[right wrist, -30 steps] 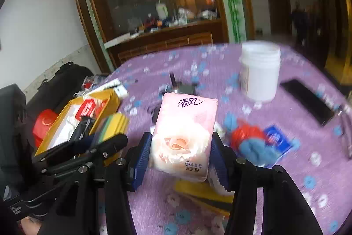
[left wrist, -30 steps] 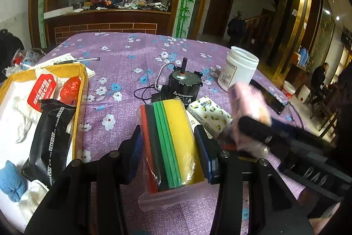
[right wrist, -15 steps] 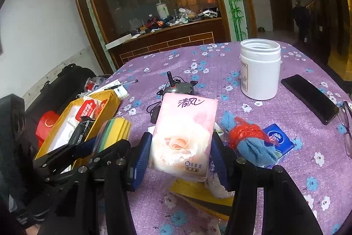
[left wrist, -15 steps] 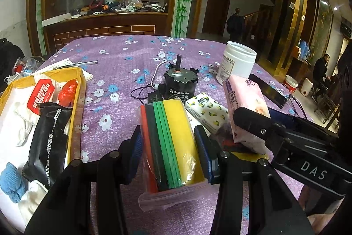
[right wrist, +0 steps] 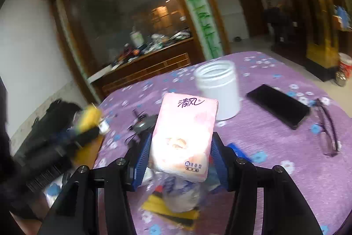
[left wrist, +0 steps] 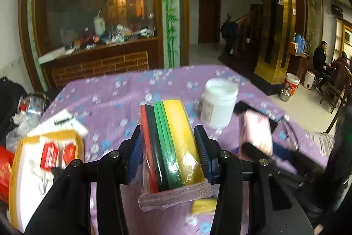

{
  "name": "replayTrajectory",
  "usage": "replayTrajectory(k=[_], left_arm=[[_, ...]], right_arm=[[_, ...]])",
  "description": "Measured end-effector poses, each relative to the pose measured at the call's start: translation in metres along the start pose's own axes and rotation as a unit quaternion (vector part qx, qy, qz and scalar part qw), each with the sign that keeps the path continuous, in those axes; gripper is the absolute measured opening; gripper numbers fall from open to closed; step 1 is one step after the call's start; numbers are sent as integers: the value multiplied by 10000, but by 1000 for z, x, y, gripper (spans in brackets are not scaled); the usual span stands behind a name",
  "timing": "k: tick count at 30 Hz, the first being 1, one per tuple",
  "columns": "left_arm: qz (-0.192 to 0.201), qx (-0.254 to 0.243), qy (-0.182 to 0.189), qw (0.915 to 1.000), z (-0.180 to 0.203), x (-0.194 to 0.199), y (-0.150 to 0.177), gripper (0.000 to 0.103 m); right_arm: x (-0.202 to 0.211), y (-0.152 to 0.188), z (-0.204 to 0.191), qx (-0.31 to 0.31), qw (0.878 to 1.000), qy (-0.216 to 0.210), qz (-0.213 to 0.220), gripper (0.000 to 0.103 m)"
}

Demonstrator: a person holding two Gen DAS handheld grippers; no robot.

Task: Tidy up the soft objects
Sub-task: 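Lift the sponge pack and pink tissue pack with both tools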

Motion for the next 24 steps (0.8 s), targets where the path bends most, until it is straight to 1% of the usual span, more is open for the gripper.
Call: replayTrajectory(k=[2,3,5,7,9,12,13,16,19,21,24], left_arm=[[4,69,74,9999,3,1,3,44],[-1,91,81,9999,2,1,9,44],[-56,91,21,9999,-2,-1,26,44],[-107,204,-55,9997,-12,-3,47,44],[-262,241,-48,9994,-20,-9,69,44],[-277,189,-240,9991,-30,-16,89,44],[-313,215,-254,9990,-32,-19,93,44],[-420,425,-119,9981,-40,-27,96,44],[-325,317,-238,9987,-42,-25,97,44],[-390,228,-354,9984,-41,-28,100,44],[-433,154,-383,9982,-40,-30,101,44]], right_arm=[[1,-2,6,-86,10000,-5,0,55],[1,-2,8,-110,9999,-12,-8,55],[1,-3,8,-79,10000,-22,-28,55],[1,-2,5,-11,10000,-36,-54,55],[-2,1,-1,95,9998,-83,-120,55],[-8,7,-14,325,9990,-169,-242,55],[-9,10,-19,410,9986,-202,-283,55],[-15,20,-35,756,9960,-256,-398,55],[-22,30,-47,987,9931,-318,-552,55],[-24,33,-50,1052,9921,-331,-598,55],[-28,39,-52,1035,9913,-373,-717,55]])
Point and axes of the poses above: each gripper's, at about its wrist camera, not at the fingertips, and x roughly against the way its jaws point, z to its right, y to its underside, the point moved 7 cm from there along -x, roughly the way its jaws point, and after that the axes turned 1 degree about -z, right-handed, at the moved point
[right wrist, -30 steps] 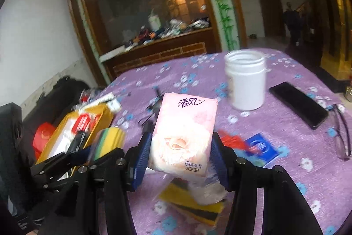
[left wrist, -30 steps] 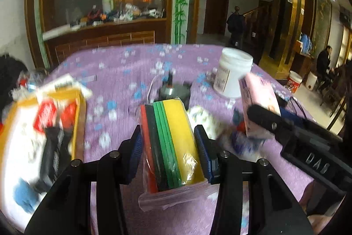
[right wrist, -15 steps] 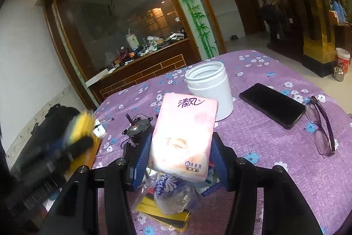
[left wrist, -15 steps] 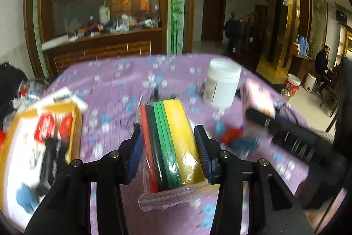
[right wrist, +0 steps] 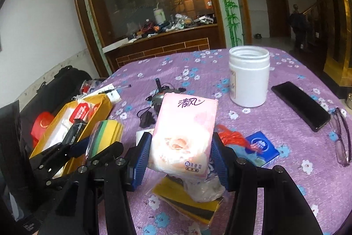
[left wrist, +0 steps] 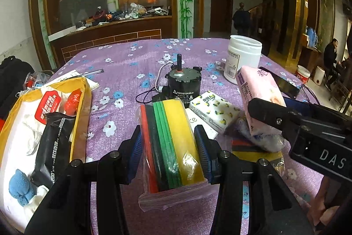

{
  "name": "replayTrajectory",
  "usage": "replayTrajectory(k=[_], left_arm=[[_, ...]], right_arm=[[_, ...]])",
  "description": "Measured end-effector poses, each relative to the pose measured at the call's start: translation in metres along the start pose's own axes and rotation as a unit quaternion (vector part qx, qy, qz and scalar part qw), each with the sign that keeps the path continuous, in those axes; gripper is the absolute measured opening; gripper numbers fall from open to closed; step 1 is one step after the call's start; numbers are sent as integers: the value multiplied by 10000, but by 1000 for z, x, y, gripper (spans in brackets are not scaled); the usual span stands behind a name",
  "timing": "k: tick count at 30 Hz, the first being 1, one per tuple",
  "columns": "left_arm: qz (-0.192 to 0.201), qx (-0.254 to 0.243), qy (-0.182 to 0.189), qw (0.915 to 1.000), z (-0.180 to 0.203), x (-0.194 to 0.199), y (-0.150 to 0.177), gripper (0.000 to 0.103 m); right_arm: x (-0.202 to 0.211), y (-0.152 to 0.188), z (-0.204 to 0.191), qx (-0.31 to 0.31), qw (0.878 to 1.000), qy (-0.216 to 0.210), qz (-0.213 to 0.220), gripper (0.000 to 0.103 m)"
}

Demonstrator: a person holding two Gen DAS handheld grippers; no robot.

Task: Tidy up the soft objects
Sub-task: 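Lift the sponge pack and pink tissue pack with both tools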

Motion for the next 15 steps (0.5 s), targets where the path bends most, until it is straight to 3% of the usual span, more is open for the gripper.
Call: replayTrajectory(k=[15], left_arm=[[232,-296,-343,9987,2,7,0,44]], right_arm=[[-3,4,-9,99,9998,-133,-67,55]])
Point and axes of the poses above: each gripper's, at about its wrist camera, not at the fingertips, and x roughly against the way its jaws point, z to its right, y to its underside, the point moved 7 cm from there along -x, roughly the way its jaws point, and after that the axes turned 1 degree about -z, right-handed, at the moved point
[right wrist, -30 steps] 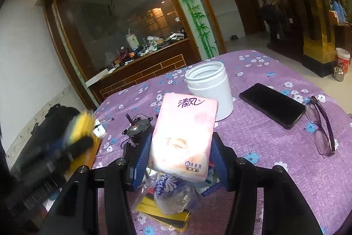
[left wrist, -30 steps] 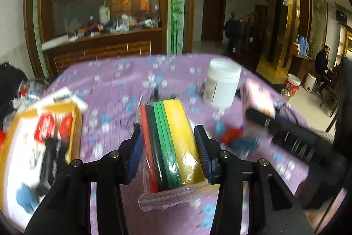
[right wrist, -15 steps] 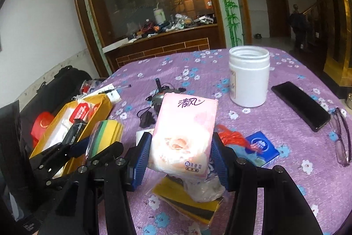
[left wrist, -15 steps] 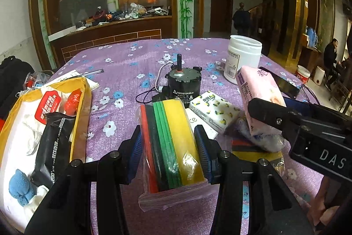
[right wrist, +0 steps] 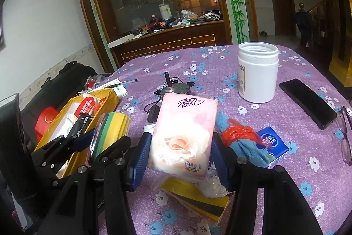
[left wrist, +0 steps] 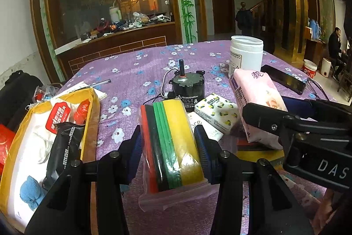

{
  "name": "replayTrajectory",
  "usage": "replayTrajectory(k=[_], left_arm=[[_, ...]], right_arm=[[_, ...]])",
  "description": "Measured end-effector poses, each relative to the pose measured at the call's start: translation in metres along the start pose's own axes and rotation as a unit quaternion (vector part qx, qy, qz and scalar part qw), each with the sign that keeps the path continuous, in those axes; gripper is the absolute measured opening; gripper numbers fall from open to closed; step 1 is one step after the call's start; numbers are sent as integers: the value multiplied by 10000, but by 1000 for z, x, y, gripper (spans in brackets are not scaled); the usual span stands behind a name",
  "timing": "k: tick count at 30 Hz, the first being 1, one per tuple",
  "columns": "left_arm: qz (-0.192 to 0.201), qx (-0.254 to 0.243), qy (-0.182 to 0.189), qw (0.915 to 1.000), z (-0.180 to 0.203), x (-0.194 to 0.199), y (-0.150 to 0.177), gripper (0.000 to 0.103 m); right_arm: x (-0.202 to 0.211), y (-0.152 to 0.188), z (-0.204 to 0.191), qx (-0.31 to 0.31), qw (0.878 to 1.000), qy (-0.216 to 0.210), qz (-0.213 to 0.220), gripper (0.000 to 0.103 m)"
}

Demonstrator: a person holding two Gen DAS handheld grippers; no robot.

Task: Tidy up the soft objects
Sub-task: 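Lift the sponge pack and pink tissue pack with both tools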

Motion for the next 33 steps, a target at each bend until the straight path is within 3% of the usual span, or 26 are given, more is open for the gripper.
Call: replayTrajectory(k=[33], left_arm=[[265,-178,-177,9993,2,10,-5,44]], right_arm=[[0,-1,-1,83,9999,30,57,55]])
Point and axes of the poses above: each gripper's, at about its wrist camera, not at the fingertips, and x roughly against the way its jaws point, z to its right, y to its underside, the point moved 7 cm from there along -x, roughly the way its jaws point, and after that the axes turned 1 degree about -z, right-handed, at the moved point
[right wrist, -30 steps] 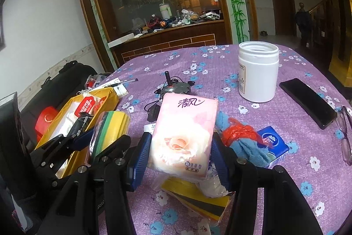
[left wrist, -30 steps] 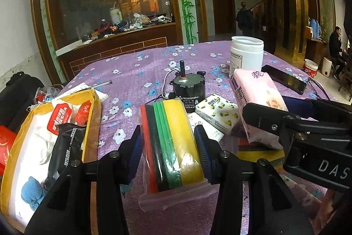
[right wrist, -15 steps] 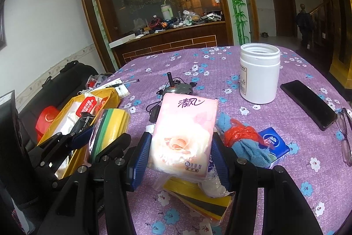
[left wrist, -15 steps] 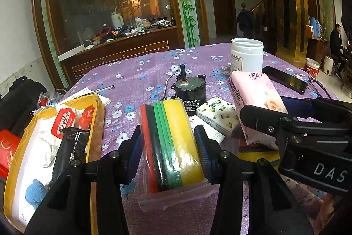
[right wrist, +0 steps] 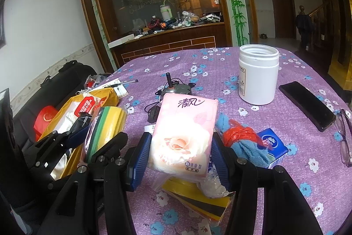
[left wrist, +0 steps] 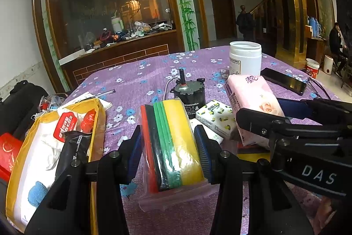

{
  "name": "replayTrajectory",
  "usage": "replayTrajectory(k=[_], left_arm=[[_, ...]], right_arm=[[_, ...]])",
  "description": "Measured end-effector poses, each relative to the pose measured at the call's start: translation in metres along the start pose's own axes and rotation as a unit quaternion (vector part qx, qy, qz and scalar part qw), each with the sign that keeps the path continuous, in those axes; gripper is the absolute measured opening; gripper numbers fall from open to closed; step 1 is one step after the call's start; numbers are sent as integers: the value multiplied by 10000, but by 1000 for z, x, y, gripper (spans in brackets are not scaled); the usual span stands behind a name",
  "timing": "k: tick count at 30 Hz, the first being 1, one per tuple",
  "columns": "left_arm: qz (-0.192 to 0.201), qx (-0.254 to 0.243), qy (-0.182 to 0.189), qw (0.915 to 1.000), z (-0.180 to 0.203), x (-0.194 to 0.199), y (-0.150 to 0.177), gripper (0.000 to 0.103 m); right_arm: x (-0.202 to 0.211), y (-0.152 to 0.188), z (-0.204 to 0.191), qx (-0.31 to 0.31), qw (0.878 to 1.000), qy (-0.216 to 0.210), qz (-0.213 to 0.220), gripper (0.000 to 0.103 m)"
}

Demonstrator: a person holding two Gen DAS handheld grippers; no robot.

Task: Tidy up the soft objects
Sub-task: 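Lift the sponge pack and pink tissue pack with both tools, then carry both packs over the box and lower them in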

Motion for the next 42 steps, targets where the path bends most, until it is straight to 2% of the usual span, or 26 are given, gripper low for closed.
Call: replayTrajectory(k=[8,11,14,18,23,26,29,31,36,41,42], left_arm=[[-13,119,176,9998,-2,8,-4,44],[36,149,201,9997,-7,19,-7,44],[163,258,158,9994,-22,33,-9,44],[110,671,92,9976,-65,41,-7,44],[-56,1271,-143,9918,-139,45,4,44],[-291,1601,-456,9856,-190,41,22,45],[-735,1931,-789,9752,-237,26,52,45],[-1003,2099,-890,9685,-256,17,71,45],[-1408,2382,-825,9574,-272,4,100,45],[-1524,2392,-790,9557,-273,2,107,45],[-1549,2415,-753,9550,-272,1,109,48]], right_arm=[[1,-1,1,29,9999,73,63,55],[6,-5,4,-147,9997,-3,169,56],[17,-10,4,-212,9993,30,315,56],[29,-11,-12,-291,9987,-191,362,56],[24,-3,-65,50,9979,-651,39,56],[17,7,-112,394,9930,-1087,-237,56],[7,18,-157,655,9846,-1517,-568,56],[-5,28,-184,739,9777,-1766,-867,56],[-30,45,-234,972,9666,-1985,-1297,56],[-56,49,-256,1049,9662,-1856,-1446,57],[-61,49,-256,1032,9672,-1810,-1454,58]])
Point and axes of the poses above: each gripper's, at about its wrist camera, not at the fingertips, and x roughly against the way its jaws point, z to its right, y to its underside, the point moved 7 cm from there along -x, roughly the way its jaws point, and after that the axes turned 1 degree about -z, right-handed, at the moved point
